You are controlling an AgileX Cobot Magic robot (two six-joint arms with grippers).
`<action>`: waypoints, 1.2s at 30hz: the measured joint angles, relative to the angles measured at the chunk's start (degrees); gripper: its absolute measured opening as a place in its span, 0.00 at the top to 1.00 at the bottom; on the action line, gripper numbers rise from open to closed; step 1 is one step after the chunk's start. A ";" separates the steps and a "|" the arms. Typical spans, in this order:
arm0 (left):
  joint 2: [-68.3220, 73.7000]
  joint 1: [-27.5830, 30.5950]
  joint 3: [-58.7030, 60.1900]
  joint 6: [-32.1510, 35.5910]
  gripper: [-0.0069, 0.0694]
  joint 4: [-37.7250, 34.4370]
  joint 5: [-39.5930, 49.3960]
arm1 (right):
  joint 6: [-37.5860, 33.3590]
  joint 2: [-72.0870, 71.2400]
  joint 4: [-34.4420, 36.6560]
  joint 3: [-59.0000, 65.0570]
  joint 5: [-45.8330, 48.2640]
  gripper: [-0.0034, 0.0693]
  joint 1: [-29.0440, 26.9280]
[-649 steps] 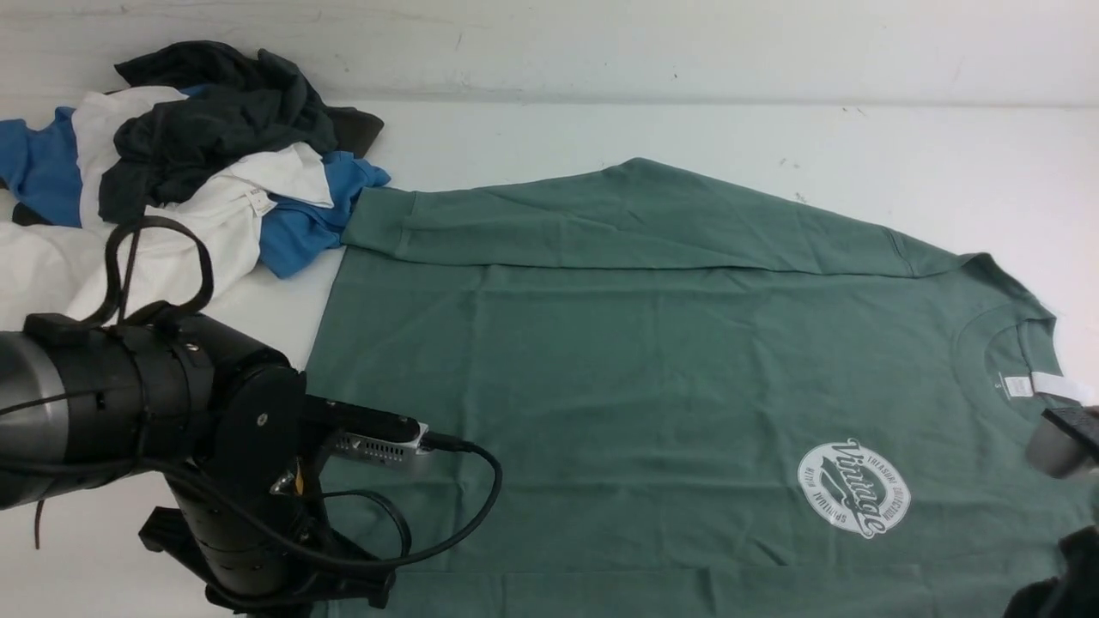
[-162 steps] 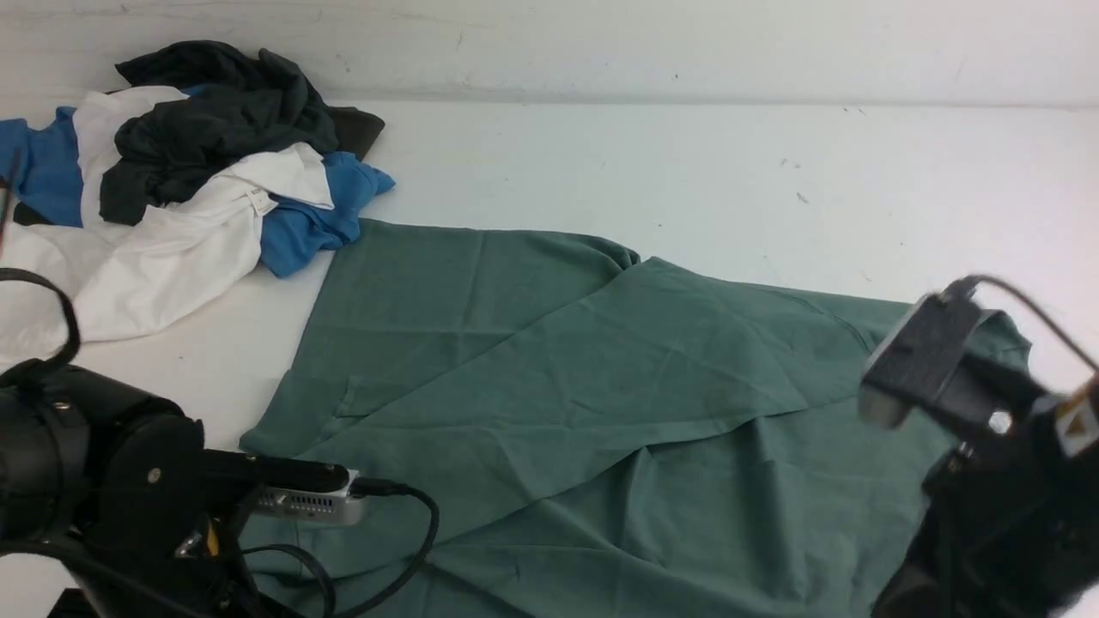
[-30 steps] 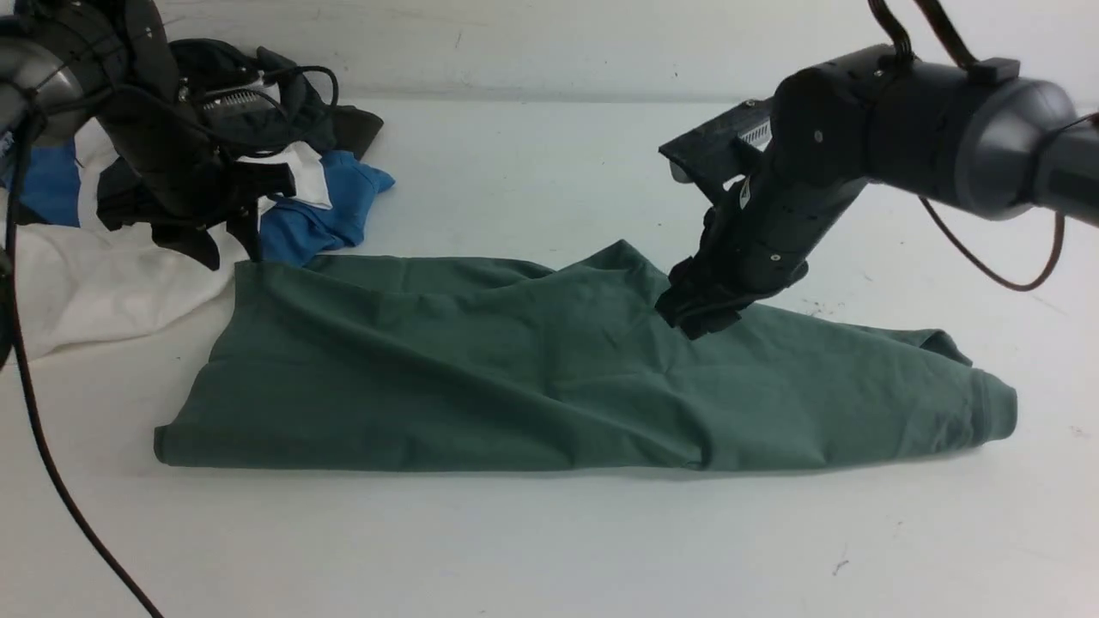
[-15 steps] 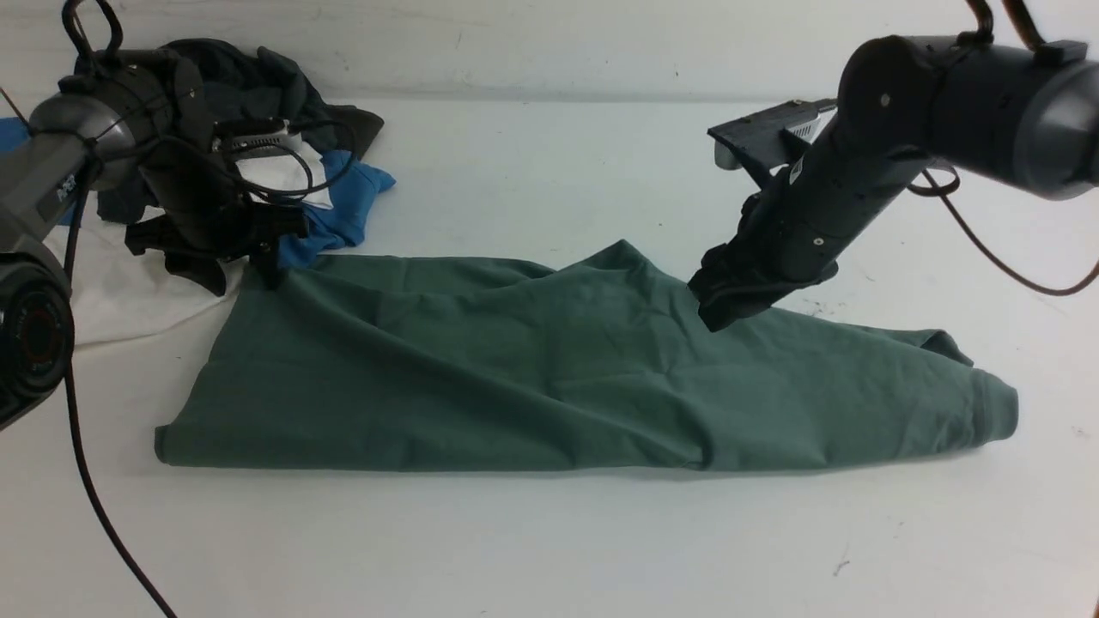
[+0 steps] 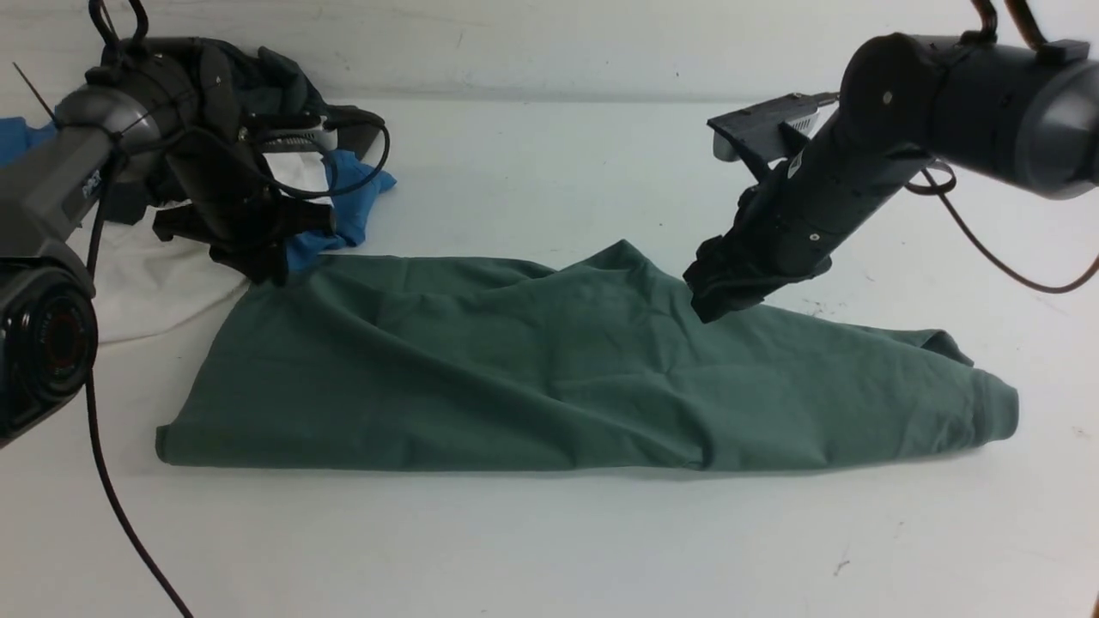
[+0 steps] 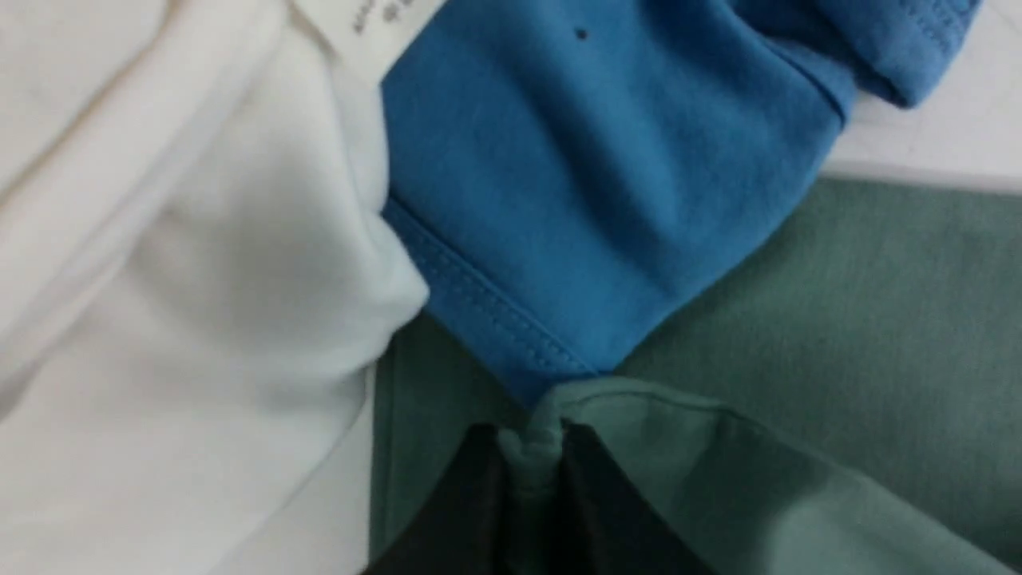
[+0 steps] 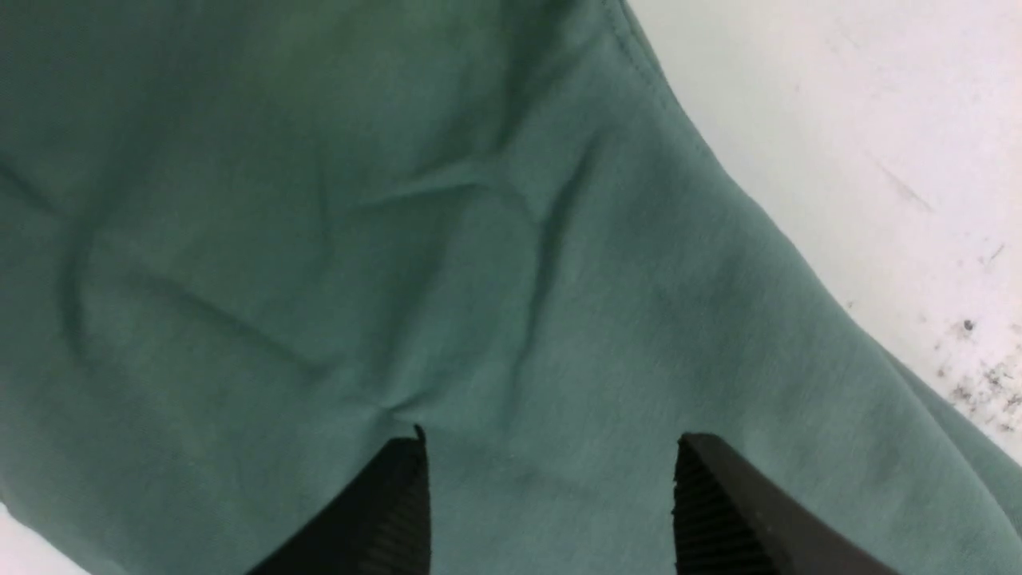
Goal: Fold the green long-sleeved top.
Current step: Use both arms to drag the lower edge of the fabric forward and fold it over the upper edge
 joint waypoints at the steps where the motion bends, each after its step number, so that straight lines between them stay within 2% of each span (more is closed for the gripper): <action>1: 0.00 0.00 -0.26 0.00 0.87 0.01 0.37 | 0.00 0.00 0.00 0.00 0.00 0.42 0.00; 7: 0.00 -0.06 -9.03 1.27 0.88 -0.06 2.16 | 0.00 0.24 -0.67 -1.18 -4.26 0.42 -0.13; 12: 0.00 -0.06 -13.60 1.43 0.88 -0.12 2.58 | 0.00 3.29 0.30 -9.10 -4.47 0.42 -0.70; 22: -0.15 -0.06 -15.48 2.14 0.88 -2.19 3.10 | 0.00 23.00 7.03 -38.54 10.53 0.42 -1.44; 29: -0.22 -0.09 -15.48 2.37 0.89 -2.32 3.10 | -0.02 30.97 9.19 -46.01 15.00 0.43 -1.44; 33: -0.22 -0.16 -15.48 2.45 0.89 -2.36 3.10 | -0.02 32.37 9.97 -46.25 15.13 0.55 -1.44; 34: -0.28 -0.20 -15.48 2.49 0.89 -2.36 3.10 | -0.16 32.59 9.97 -46.46 15.13 0.70 -1.44; 35: -0.35 -0.20 -15.48 2.49 0.89 -2.36 3.15 | -0.24 32.59 9.97 -46.55 15.13 0.70 -1.44; 36: -0.60 -0.26 -15.48 2.49 0.89 -2.31 3.14 | -0.75 32.61 9.97 -47.66 15.13 0.84 -1.44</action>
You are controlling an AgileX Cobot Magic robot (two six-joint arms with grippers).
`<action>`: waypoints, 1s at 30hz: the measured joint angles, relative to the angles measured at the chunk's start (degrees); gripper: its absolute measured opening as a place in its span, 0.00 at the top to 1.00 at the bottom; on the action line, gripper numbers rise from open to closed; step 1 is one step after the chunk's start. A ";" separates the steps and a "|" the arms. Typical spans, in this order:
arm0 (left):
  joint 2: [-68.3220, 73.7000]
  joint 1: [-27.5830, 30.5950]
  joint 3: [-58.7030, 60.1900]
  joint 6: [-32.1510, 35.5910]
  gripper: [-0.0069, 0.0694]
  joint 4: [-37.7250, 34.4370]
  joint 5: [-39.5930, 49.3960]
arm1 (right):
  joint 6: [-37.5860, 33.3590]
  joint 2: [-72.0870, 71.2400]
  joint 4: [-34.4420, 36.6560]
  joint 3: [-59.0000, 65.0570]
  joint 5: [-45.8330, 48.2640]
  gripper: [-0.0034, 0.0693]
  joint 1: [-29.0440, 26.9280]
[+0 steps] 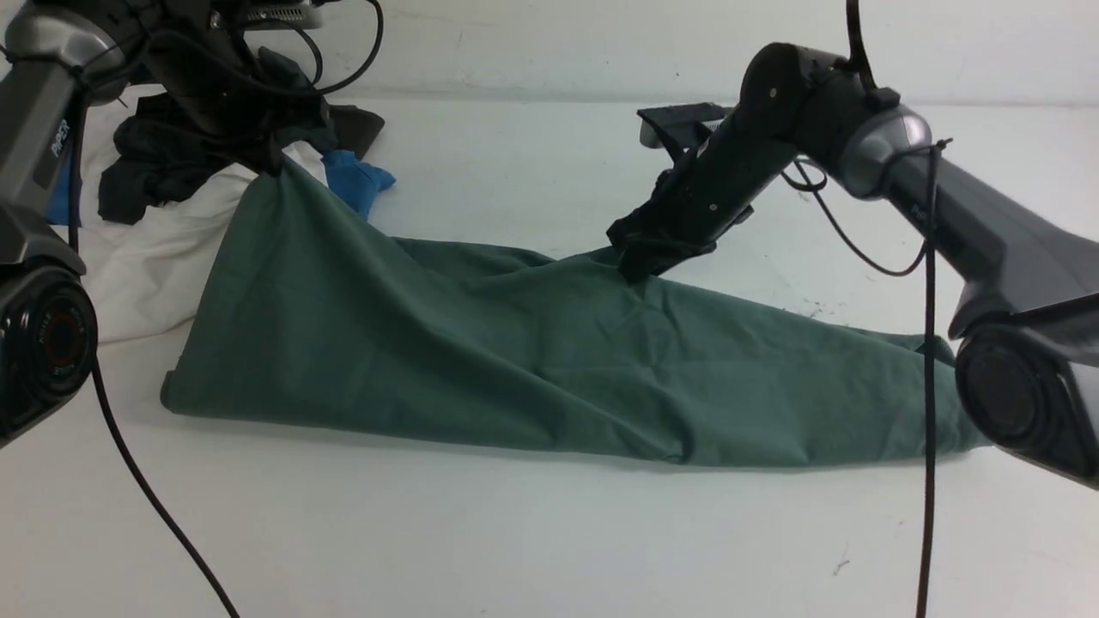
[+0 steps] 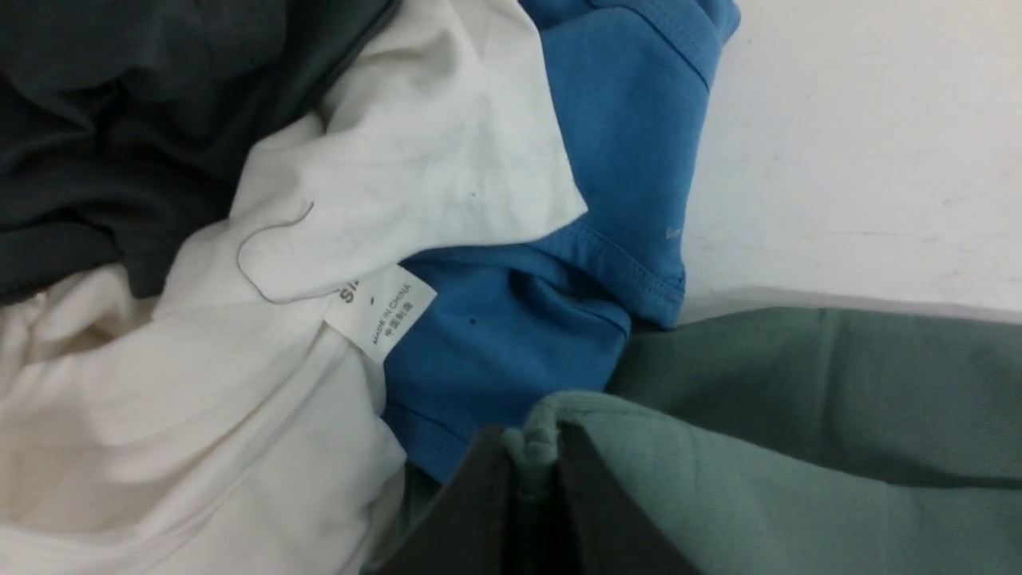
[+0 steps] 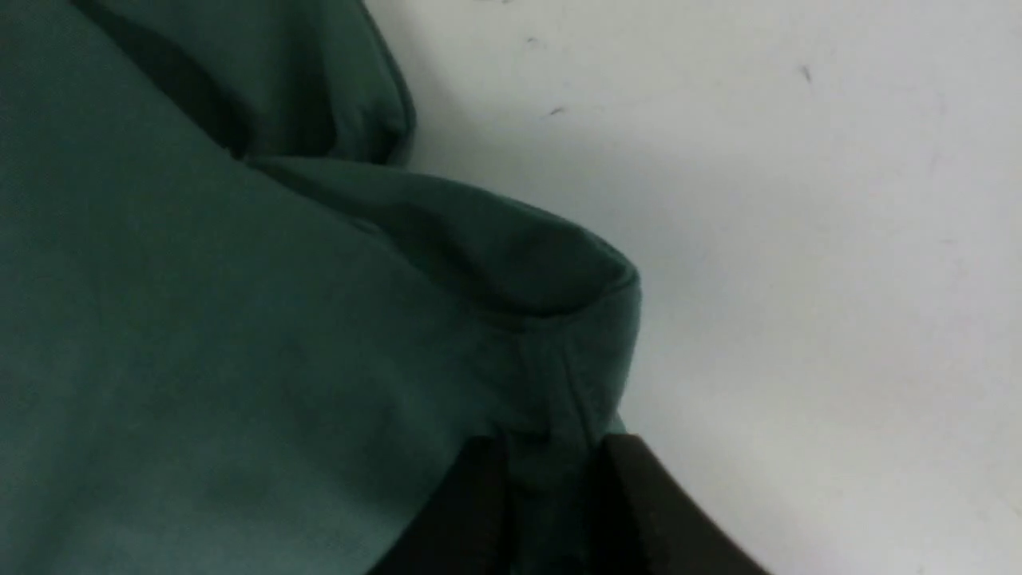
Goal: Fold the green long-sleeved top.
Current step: Use both arms to drag the lower edge of the fabric forward and fold it over the upper edge
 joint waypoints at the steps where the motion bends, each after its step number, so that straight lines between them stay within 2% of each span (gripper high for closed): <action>1: -0.37 0.00 0.00 0.00 0.89 0.01 0.00 | -0.13 0.00 0.00 -0.84 0.05 0.90 -0.11; 4: -1.97 0.40 -0.37 0.00 0.89 -0.05 0.08 | 0.14 0.00 0.00 -5.59 1.07 0.95 -0.79; 13: -3.81 1.41 -1.23 -2.30 0.89 2.44 -0.36 | 1.84 0.05 -0.39 -10.40 1.15 0.95 -3.44; 22: 3.99 1.34 -1.16 -4.99 0.89 7.47 -7.73 | 1.84 3.88 -1.89 -10.49 -6.36 0.95 -3.32; 25: 5.03 1.34 -1.16 -5.45 0.87 7.95 -8.21 | 1.84 5.14 -2.08 -10.44 -8.15 0.91 -3.32; 27: 5.36 1.34 -1.16 -6.12 0.84 8.63 -8.65 | 1.84 5.54 -2.72 -10.32 -9.30 0.84 -3.32; 30: 5.47 1.40 -1.16 -7.15 0.70 9.14 -8.88 | 1.92 5.59 -2.94 -10.32 -10.58 0.66 -3.44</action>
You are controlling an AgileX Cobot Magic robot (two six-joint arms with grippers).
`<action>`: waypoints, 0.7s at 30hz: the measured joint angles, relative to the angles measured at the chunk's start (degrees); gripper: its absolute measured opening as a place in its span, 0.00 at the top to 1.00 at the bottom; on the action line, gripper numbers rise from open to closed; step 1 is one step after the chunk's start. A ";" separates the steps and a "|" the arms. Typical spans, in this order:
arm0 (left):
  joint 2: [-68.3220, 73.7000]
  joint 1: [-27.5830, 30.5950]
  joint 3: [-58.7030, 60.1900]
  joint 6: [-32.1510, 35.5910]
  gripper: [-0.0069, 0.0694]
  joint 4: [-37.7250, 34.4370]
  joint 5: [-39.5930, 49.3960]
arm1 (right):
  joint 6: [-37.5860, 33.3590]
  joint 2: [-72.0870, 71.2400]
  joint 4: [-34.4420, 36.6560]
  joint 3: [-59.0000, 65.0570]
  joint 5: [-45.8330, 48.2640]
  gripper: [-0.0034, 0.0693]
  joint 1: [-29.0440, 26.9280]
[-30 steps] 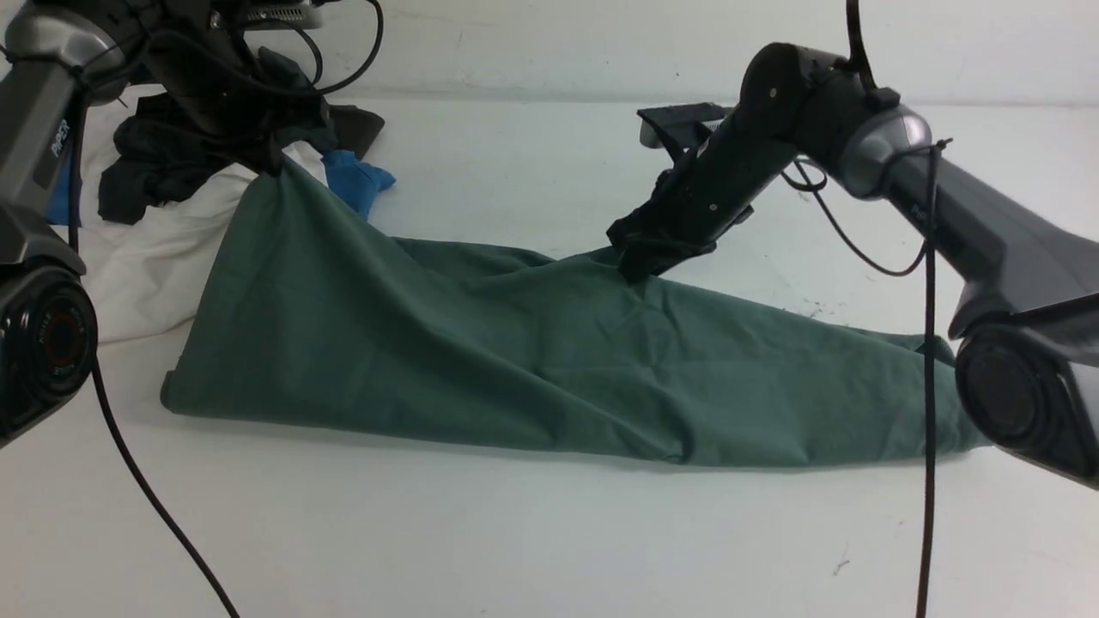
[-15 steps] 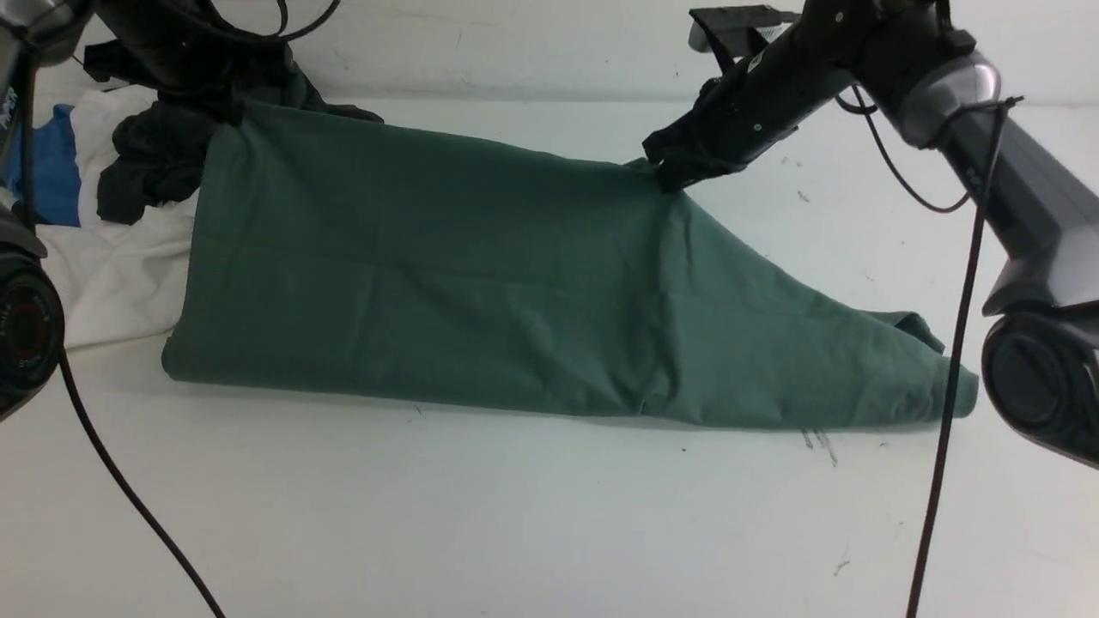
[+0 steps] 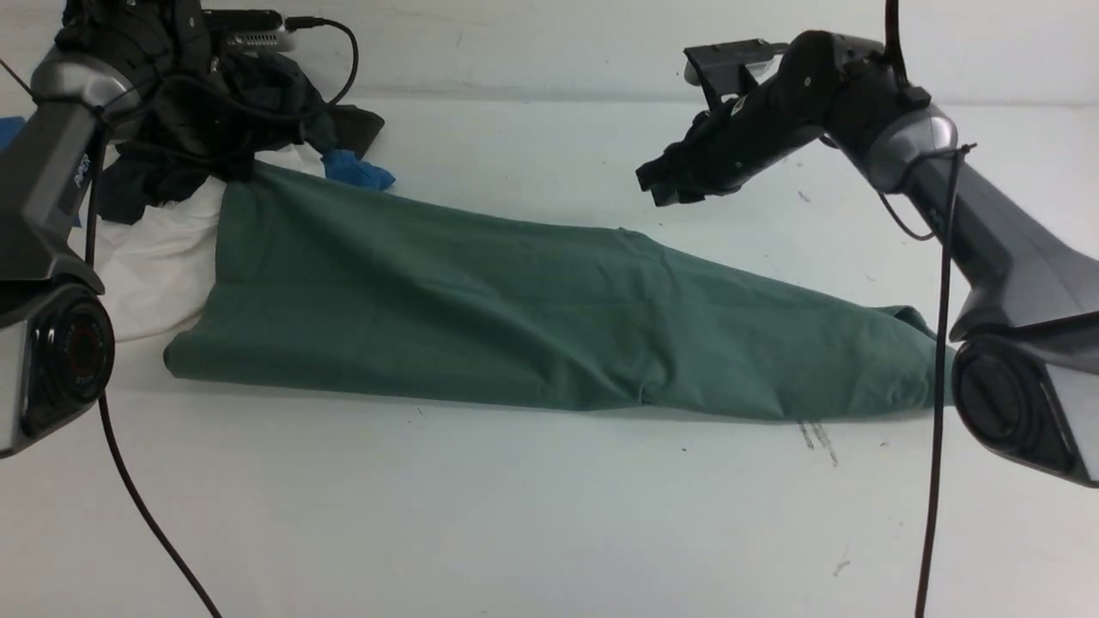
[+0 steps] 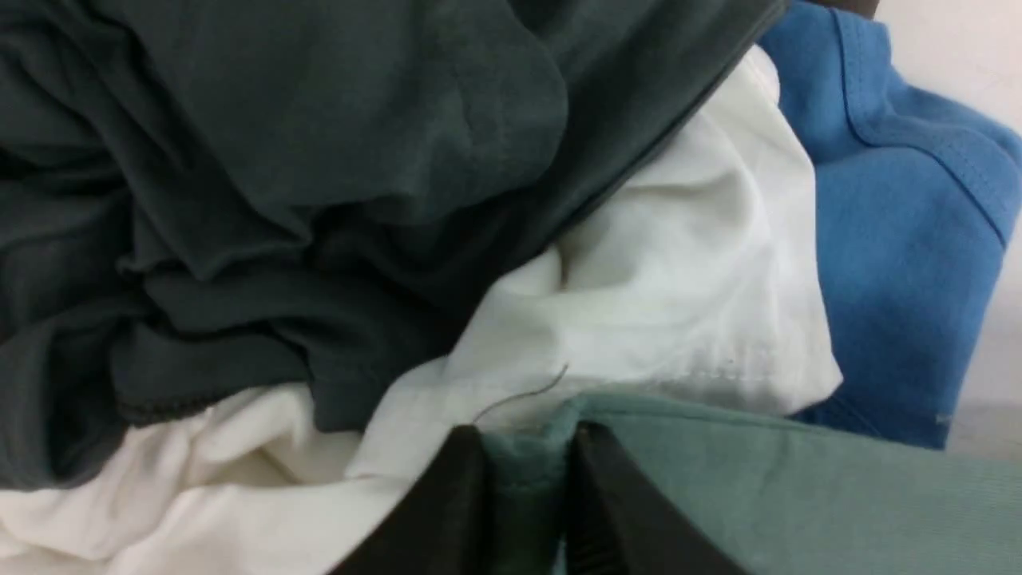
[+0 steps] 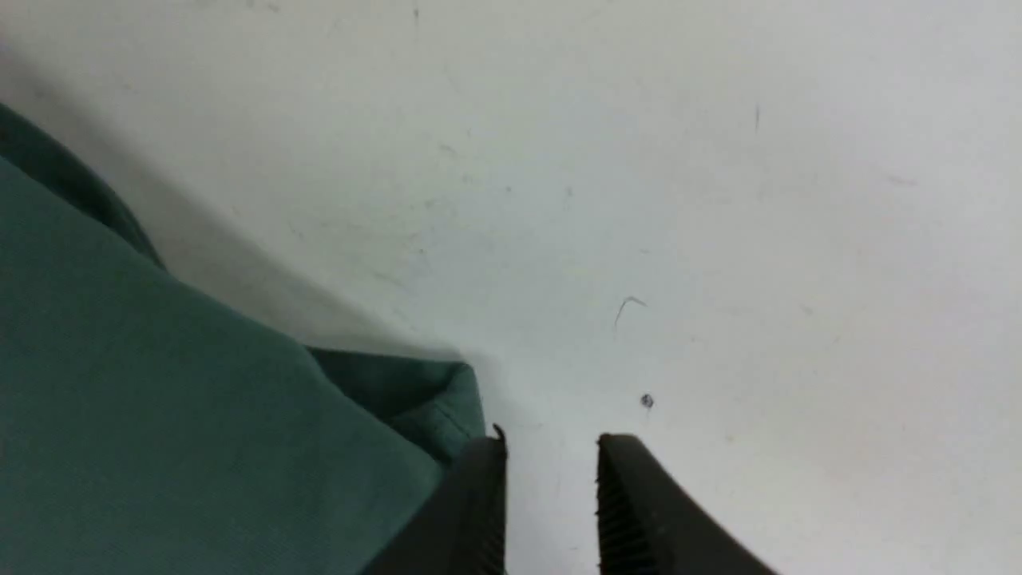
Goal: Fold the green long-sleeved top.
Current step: Use both arms to drag the lower edge of the fabric forward and fold it over the upper edge, then use the right arm to clamp the right edge of the fabric
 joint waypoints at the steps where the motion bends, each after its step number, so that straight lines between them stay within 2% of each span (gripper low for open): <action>1: 0.00 0.00 0.00 -0.05 0.66 0.19 0.50 | 0.21 -0.22 0.00 0.00 0.38 0.60 0.00; 3: -0.19 0.00 0.00 -0.19 0.55 1.37 2.76 | 1.14 -1.05 -0.30 0.00 3.87 0.49 0.00; 6: -1.18 -0.05 0.00 -0.24 0.46 4.47 6.61 | 3.96 -3.55 -3.37 0.40 10.23 0.39 0.00; 9: -3.65 0.00 0.00 -0.30 0.44 9.42 8.05 | 9.17 -9.04 -7.92 1.72 11.58 0.38 0.00; 11: -5.67 0.00 0.00 -0.15 0.45 11.57 8.12 | 11.21 -14.36 -9.88 3.92 11.64 0.43 0.00; 13: -6.98 0.00 0.00 0.54 0.48 11.62 8.15 | 11.90 -17.12 -10.85 5.91 11.61 0.46 0.00; 14: -7.99 0.00 0.00 2.37 0.53 9.94 8.21 | 12.33 -21.84 -12.04 10.79 11.54 0.52 0.00; 15: -8.30 0.05 0.00 3.05 0.55 8.94 8.29 | 12.33 -23.06 -12.28 12.29 11.46 0.54 0.00; 16: -9.72 0.11 0.06 6.41 0.70 2.18 8.60 | 12.10 -28.53 -13.47 19.39 11.34 0.63 0.00; 17: -10.45 0.11 0.54 8.34 0.78 -2.42 8.68 | 11.47 -31.48 -14.39 25.44 11.34 0.68 0.00; 18: -11.22 0.03 1.35 10.17 0.83 -7.00 8.73 | 10.74 -34.29 -15.08 29.58 11.39 0.73 -0.19; 19: -11.41 -0.02 1.65 10.50 0.84 -7.89 8.73 | 10.52 -34.29 -15.24 30.60 11.39 0.73 -0.25; 20: -13.43 -0.67 4.41 12.46 0.88 -12.75 8.73 | 9.17 -37.82 -16.21 37.50 11.52 0.80 -1.04; 21: -14.65 -1.16 7.25 13.36 0.90 -14.71 8.66 | 8.72 -39.94 -16.82 41.84 11.66 0.84 -2.09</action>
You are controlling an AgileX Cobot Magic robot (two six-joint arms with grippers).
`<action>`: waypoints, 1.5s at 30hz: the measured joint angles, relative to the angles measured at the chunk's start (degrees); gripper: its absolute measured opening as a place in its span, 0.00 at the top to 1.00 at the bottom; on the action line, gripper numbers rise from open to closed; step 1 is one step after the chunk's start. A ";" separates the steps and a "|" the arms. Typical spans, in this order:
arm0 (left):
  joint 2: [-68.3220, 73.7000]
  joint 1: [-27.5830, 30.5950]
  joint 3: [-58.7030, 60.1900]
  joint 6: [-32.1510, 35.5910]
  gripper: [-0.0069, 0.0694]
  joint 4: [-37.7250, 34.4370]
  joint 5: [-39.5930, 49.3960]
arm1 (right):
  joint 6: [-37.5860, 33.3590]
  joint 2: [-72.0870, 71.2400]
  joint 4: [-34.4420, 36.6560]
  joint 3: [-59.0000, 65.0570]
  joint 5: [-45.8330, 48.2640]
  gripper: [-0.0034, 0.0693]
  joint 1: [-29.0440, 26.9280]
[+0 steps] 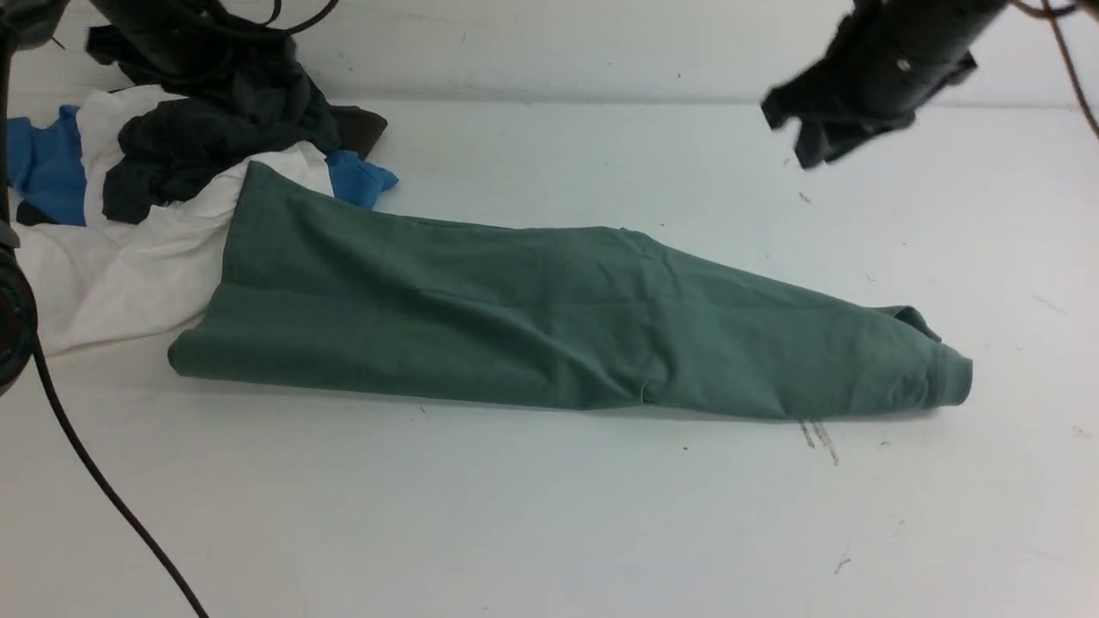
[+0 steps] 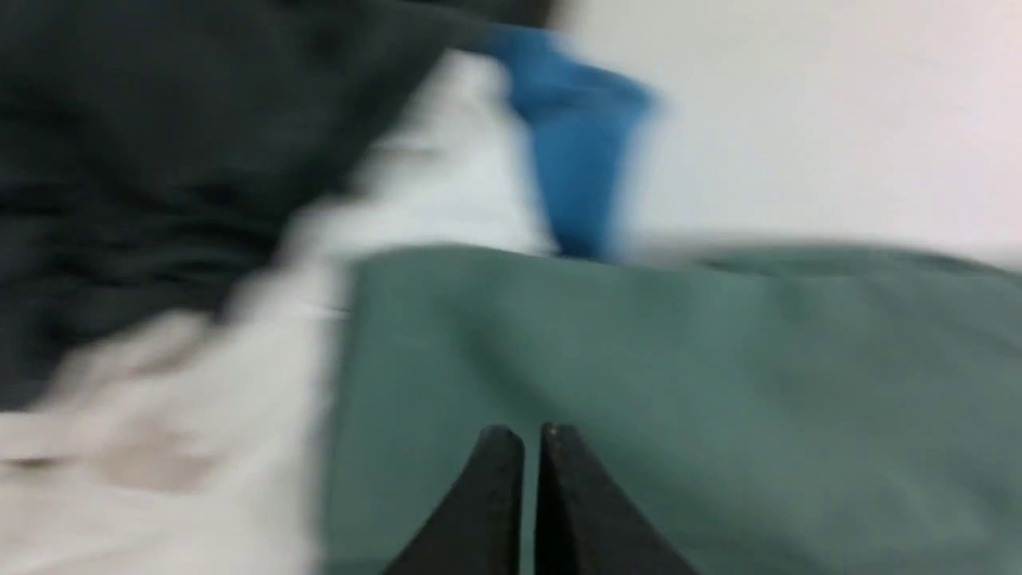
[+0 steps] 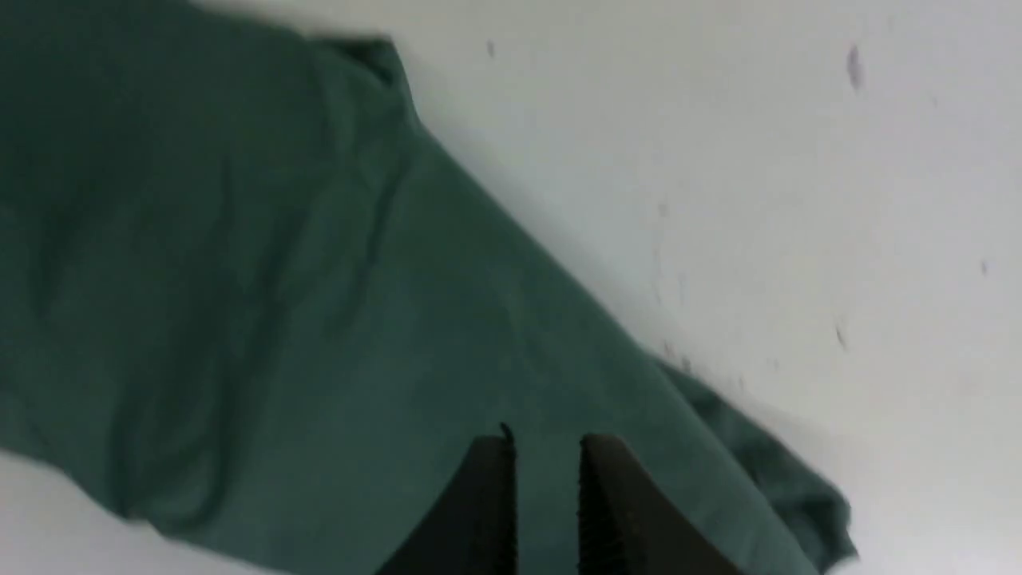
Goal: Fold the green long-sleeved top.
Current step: Use the right arm to clamp the right edge of the fabric
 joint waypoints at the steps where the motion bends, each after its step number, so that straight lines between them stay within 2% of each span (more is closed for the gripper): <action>1: -1.70 -0.69 3.51 0.79 0.91 -0.93 -0.04 | -0.22 -1.80 -0.20 2.99 0.05 0.89 -1.17; 4: -6.78 -2.86 15.59 2.43 0.91 -0.14 -0.33 | -0.52 -4.32 1.07 10.07 0.18 0.95 -7.29; 7: -10.16 -4.66 28.51 2.97 0.91 2.58 -0.33 | -2.15 -2.97 6.27 11.96 0.12 0.93 -12.84; 8: -10.24 -4.74 28.51 2.97 0.91 2.58 -0.33 | -2.37 -2.76 6.99 12.00 0.05 0.93 -13.09; 10: -10.15 -5.44 36.59 3.09 0.91 3.23 -2.25 | -4.74 0.34 10.22 12.18 -0.63 0.83 -14.95; 11: -10.14 -5.44 37.06 3.09 0.91 3.30 -2.25 | -4.99 0.60 10.46 12.20 -0.68 0.82 -15.02; 12: -9.62 -5.62 40.09 3.09 0.91 3.55 -4.40 | -5.52 2.80 10.96 12.25 -0.82 0.74 -15.08; 16: -7.97 -5.67 42.38 3.09 0.91 3.95 -9.38 | -6.55 6.87 11.16 12.32 -4.01 0.50 -15.03; 19: -7.45 -5.67 42.43 3.09 0.91 4.13 -11.92 | -6.91 8.90 11.17 12.32 -8.40 0.38 -14.94; 22: -7.45 -5.67 42.43 3.09 0.91 4.29 -12.05 | -7.09 10.41 11.17 12.32 -11.08 0.33 -14.92; 26: -7.45 -5.67 42.43 3.03 0.91 4.90 -12.05 | -7.81 11.83 11.34 12.32 -12.72 0.33 -14.87; 29: -7.45 -5.67 42.43 2.91 0.91 5.12 -11.94 | -10.03 13.11 12.31 12.32 -13.15 0.36 -14.87; 32: -7.45 -5.67 42.43 2.91 0.91 5.12 -11.83 | -10.73 13.31 12.43 12.32 -12.95 0.48 -14.87; 33: -7.45 -5.67 42.43 2.91 0.91 5.19 -11.83 | -10.79 13.31 12.49 12.27 -12.27 0.56 -14.87; 34: -7.45 -5.67 42.43 2.91 0.91 5.19 -11.83 | -10.79 13.31 12.49 12.27 -12.14 0.59 -14.87; 35: -7.45 -5.67 42.43 2.91 0.91 5.19 -11.83 | -10.90 13.31 12.49 12.27 -11.18 0.70 -14.87; 36: -7.45 -5.67 42.43 2.91 0.91 5.19 -11.83 | -10.90 13.31 12.49 12.27 -10.95 0.73 -14.87; 37: -7.45 -5.67 42.43 2.91 0.91 5.19 -11.77 | -10.95 13.31 12.49 12.27 -10.06 0.85 -14.87; 38: -7.45 -5.67 42.43 2.91 0.91 5.19 -11.65 | -10.84 13.31 12.53 12.27 -9.68 0.90 -14.87; 40: -7.45 -5.67 42.43 2.91 0.91 5.19 -11.60 | -10.12 13.31 12.53 12.27 -9.26 0.94 -14.87; 45: -7.45 -5.67 42.43 2.80 0.91 5.20 -11.54 | -8.80 13.31 12.48 10.04 -6.31 0.94 -14.87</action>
